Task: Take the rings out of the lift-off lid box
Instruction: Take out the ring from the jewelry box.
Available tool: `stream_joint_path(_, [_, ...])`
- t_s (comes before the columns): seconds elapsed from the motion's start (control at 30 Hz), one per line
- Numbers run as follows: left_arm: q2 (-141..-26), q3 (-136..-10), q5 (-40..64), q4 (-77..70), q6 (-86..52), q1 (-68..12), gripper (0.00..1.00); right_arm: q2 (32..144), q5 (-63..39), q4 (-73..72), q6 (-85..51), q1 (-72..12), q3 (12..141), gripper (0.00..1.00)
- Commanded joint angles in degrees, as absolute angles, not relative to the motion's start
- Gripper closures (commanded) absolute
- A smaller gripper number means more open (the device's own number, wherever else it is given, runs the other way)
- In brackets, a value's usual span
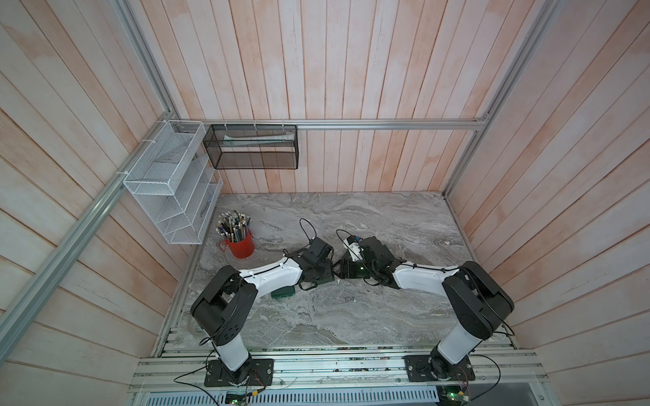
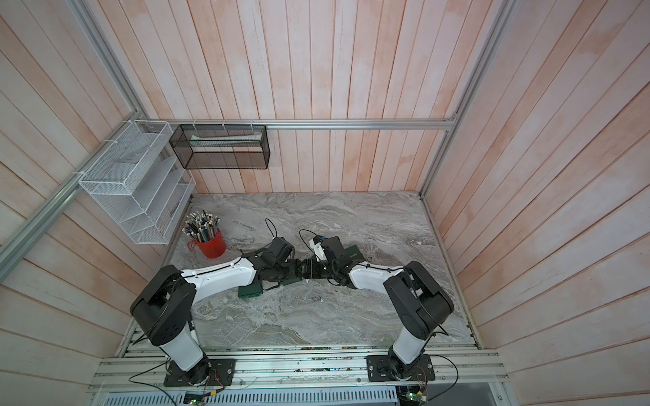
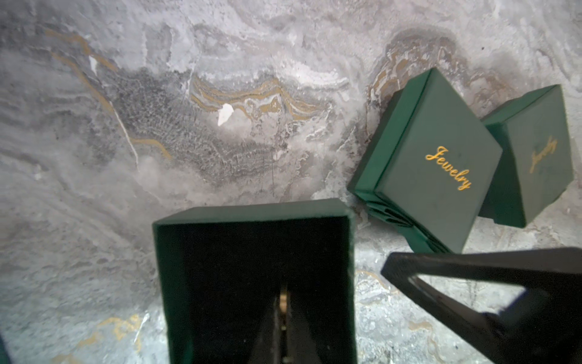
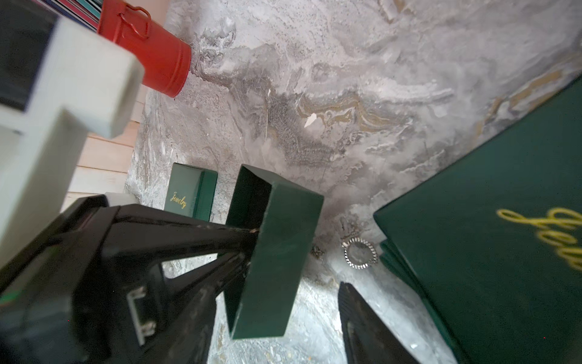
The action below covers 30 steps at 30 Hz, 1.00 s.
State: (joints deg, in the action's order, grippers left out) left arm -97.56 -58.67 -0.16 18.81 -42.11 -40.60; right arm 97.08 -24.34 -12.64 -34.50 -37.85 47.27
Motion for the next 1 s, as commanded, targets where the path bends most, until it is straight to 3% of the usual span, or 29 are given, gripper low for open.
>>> stream_joint_path(0.0, [-94.8, -57.6, 0.2, 16.4, -42.8, -40.4, 1.0, 98.9, -24.6, -10.8, -34.7, -38.2, 49.2, 0.36])
stream_joint_path(0.27, [-91.6, -54.4, 1.1, 12.6, -42.5, -40.4, 1.0, 99.5, -25.5, -11.9, -35.1, -38.3, 49.8, 0.37])
stream_joint_path(0.6, [-89.1, -51.2, 4.1, 8.3, -43.3, -38.7, 1.0, 100.8, -21.0, -7.1, -35.7, -38.3, 51.3, 0.53])
stream_joint_path(0.97, [-86.9, -46.4, 8.9, 3.3, -44.2, -36.2, 1.0, 104.3, -19.1, -1.9, -34.5, -39.0, 54.5, 0.54])
